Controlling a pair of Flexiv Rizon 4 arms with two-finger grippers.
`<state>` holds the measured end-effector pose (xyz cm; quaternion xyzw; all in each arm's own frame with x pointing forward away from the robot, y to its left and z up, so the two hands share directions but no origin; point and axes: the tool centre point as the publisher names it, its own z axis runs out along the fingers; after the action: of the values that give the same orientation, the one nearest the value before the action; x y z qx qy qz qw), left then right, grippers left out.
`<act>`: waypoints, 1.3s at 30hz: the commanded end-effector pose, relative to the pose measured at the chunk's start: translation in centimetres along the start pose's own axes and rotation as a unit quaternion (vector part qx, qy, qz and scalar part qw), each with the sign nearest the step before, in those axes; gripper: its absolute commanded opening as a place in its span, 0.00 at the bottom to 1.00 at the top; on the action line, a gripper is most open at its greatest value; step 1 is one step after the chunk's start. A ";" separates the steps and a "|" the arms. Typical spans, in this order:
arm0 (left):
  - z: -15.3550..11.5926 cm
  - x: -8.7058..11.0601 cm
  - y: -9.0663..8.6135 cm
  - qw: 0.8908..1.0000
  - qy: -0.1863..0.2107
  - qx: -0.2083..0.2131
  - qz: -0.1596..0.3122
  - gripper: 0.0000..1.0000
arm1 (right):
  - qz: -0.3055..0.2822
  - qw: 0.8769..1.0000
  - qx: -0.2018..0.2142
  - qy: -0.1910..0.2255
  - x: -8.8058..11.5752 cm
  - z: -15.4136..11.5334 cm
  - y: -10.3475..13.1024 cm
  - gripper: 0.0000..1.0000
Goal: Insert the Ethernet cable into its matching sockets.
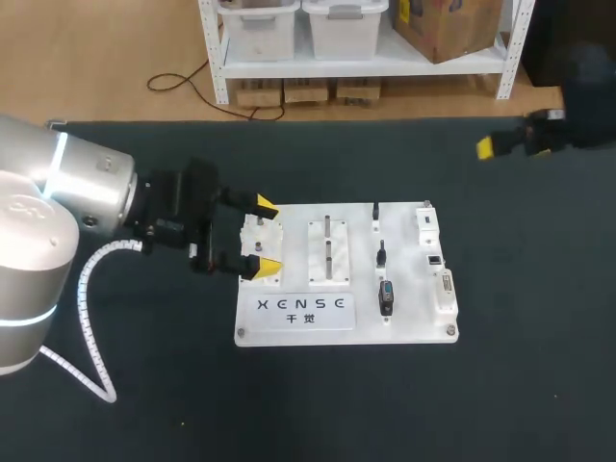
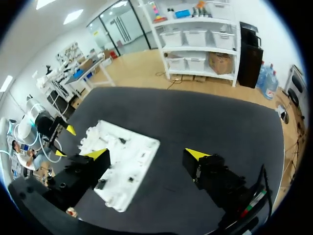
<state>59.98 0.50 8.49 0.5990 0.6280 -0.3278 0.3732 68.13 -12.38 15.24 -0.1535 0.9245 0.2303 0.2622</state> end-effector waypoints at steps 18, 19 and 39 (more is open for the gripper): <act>0.0 0.1 0.0 1.000 -0.002 0.000 0.001 1.00 | 0.029 0.968 0.189 0.165 4.3 7.4 10.6 1.00; 0.0 0.1 0.0 1.000 -0.002 0.000 0.001 1.00 | 0.035 0.965 0.199 0.169 4.5 7.7 10.5 1.00; 0.0 0.1 0.0 1.000 -0.002 0.000 0.001 1.00 | 0.053 0.954 0.211 0.206 8.6 12.3 10.2 1.00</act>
<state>60.01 0.48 8.49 0.5993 0.6280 -0.3278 0.3728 62.14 0.99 5.12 -0.0904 0.9928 0.0066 0.0787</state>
